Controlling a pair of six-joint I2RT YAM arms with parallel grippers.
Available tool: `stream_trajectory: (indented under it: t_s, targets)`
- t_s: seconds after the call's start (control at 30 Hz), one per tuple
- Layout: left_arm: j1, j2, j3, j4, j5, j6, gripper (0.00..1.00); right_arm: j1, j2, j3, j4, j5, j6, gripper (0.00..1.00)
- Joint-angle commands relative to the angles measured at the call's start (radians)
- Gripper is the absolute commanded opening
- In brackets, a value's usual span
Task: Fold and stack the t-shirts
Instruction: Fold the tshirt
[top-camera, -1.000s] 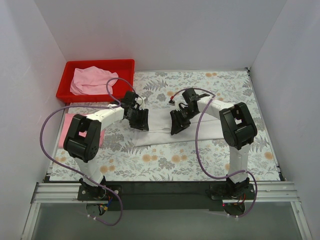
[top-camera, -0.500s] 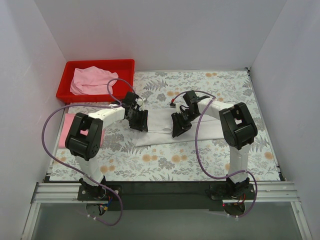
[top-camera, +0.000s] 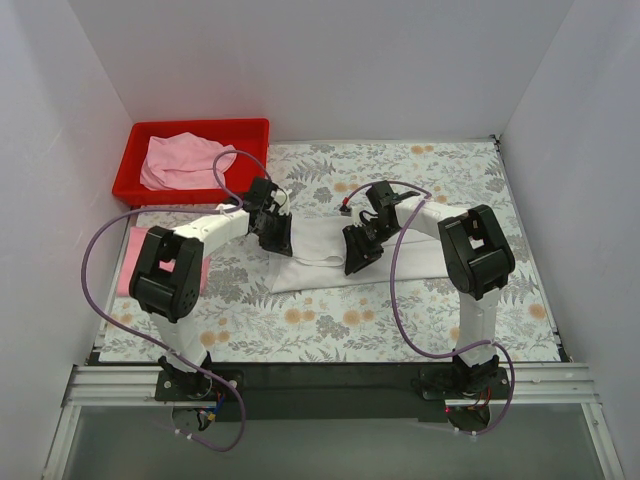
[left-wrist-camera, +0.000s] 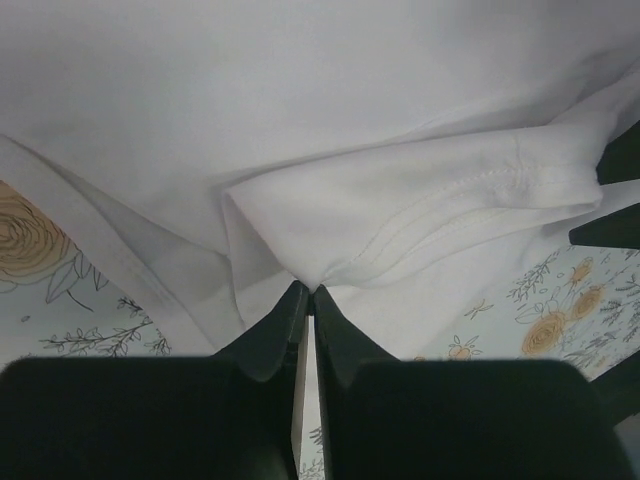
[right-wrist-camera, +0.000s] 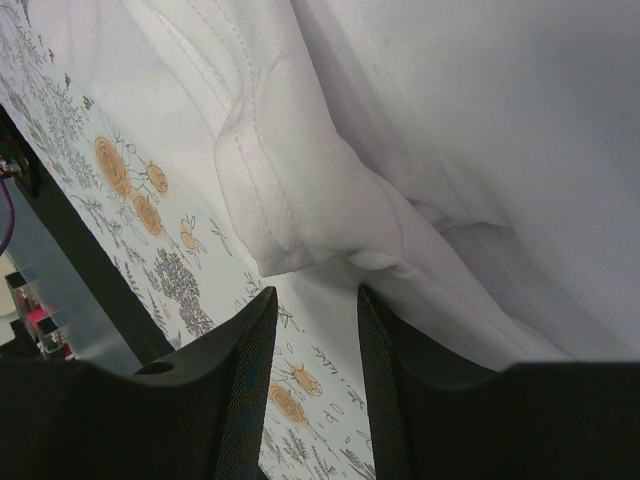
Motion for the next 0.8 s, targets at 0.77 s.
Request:
stream_trajectory:
  t_s: [0.77]
  targets:
    - [0.107, -0.070, 0.141, 0.073, 0.053, 0.002, 0.31, -0.060, -0.133, 0.097, -0.099, 0.017, -0.125, 0.43]
